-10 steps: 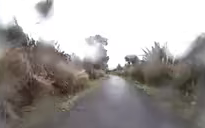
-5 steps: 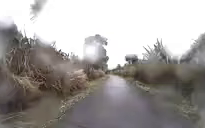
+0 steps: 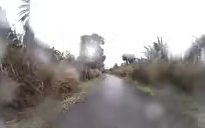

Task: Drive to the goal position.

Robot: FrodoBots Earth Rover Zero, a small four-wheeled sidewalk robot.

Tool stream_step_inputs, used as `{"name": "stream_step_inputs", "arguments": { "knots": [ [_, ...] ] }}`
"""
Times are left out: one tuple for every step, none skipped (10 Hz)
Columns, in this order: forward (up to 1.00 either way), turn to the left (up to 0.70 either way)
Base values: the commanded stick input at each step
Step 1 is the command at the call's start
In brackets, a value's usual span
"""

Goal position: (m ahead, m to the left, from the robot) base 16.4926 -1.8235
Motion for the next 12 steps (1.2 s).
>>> {"name": "stream_step_inputs", "arguments": {
  "knots": [
    [0.85,0.00],
    [0.85,0.00],
    [0.85,0.00],
    [0.85,0.00],
    [0.85,0.00],
    [0.85,0.00],
    [0.85,0.00],
    [0.85,0.00],
    [0.85,0.00],
    [0.85,0.00],
    [0.85,0.00],
    [0.85,0.00]
  ]
}}
